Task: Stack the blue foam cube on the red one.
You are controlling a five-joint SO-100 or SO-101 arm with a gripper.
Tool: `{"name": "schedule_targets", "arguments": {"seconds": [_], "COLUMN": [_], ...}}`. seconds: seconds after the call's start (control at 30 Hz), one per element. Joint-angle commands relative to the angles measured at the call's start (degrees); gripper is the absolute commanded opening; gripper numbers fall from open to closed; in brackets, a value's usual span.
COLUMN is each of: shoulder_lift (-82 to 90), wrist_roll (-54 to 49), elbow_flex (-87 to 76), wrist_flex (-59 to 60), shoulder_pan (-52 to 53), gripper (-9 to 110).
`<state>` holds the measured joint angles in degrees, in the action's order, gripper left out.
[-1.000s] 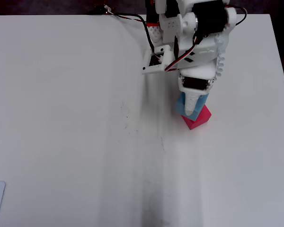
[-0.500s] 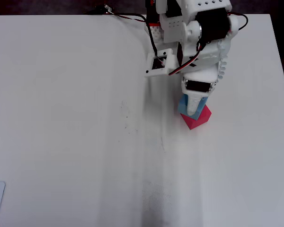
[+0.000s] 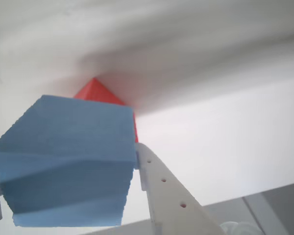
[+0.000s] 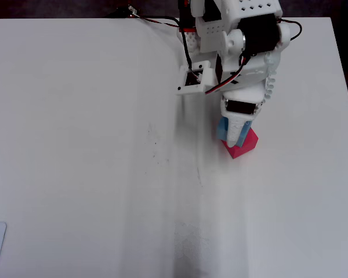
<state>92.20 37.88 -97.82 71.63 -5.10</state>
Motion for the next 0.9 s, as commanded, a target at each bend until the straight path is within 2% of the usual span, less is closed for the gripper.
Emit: {"name": "schedule_targets", "arguments": {"seconds": [0.0,0.27,0.57,0.87], "shoulder_lift": [3.60,9.76,24.08,45.53], "wrist_roll": [0.35,0.35,0.09,-3.60], "elbow_flex": [2.46,1.49,-0.62,-14.15], "wrist_flex": [0.88,2.72,3.87,1.93], "shoulder_pan": [-0.70,-1.49,-1.85,-0.44], "gripper": [36,35,30,30]}}
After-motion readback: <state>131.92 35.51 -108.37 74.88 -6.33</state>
